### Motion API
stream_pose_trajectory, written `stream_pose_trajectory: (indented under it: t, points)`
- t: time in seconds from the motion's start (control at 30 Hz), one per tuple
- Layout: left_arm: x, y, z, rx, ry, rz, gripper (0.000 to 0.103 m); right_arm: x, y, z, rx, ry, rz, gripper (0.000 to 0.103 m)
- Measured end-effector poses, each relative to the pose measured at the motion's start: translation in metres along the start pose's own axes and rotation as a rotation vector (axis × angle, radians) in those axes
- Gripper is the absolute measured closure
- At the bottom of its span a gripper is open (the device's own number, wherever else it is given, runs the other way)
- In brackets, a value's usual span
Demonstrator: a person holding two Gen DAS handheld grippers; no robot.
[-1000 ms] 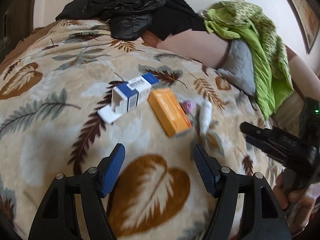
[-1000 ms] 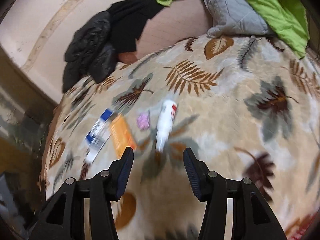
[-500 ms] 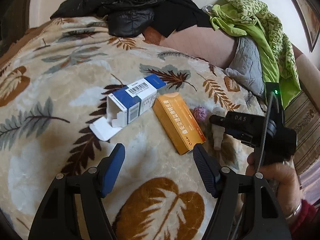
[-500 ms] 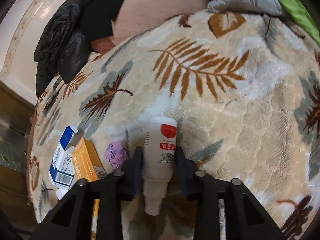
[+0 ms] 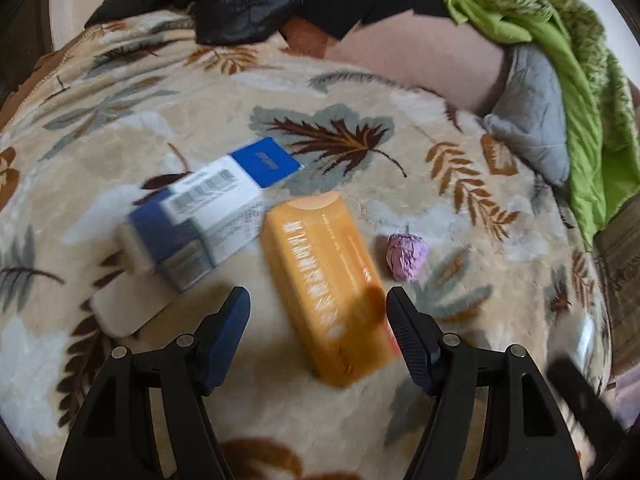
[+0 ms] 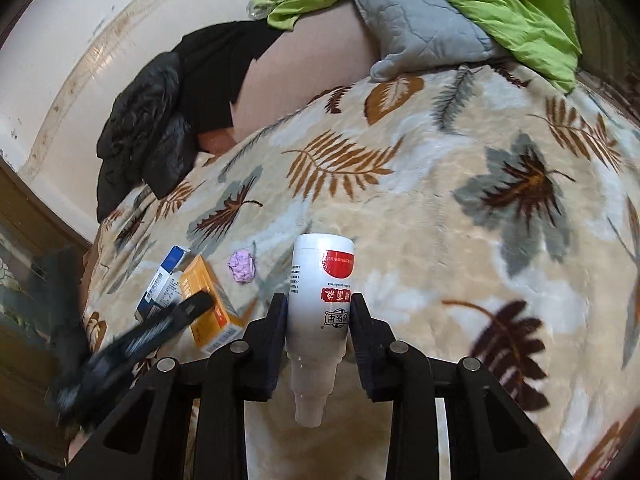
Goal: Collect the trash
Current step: 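Grasp the orange medicine box with the left tool while the right holds the bottle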
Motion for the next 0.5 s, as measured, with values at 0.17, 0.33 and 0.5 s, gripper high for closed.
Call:
stream_pose_trajectory:
  t: [0.17, 0.33, 0.5]
  points:
    - [0.013, 0.013, 0.020, 0.100, -0.011, 0.021, 0.034, -0.001, 0.005, 0.007, 0.018, -0.021, -0.001, 0.070]
    - [0.002, 0.010, 0.013, 0.075, 0.026, 0.077, 0.069, -0.003, 0.001, 0.007, 0.027, -0.014, -0.025, 0.071]
    - [-0.026, -0.003, 0.002, 0.006, 0.009, 0.113, 0.080, -0.013, -0.003, -0.002, 0.042, -0.004, -0.041, 0.071]
Point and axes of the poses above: each gripper's, at about its wrist camera, not at the fingertips, and z roughly the way its jaws point, y to its right, x to its top, the point moved 2 cm from there along z, roughly the way its jaws point, and after that the axes turned 15 degrees about -y, right-handed, at the moved point
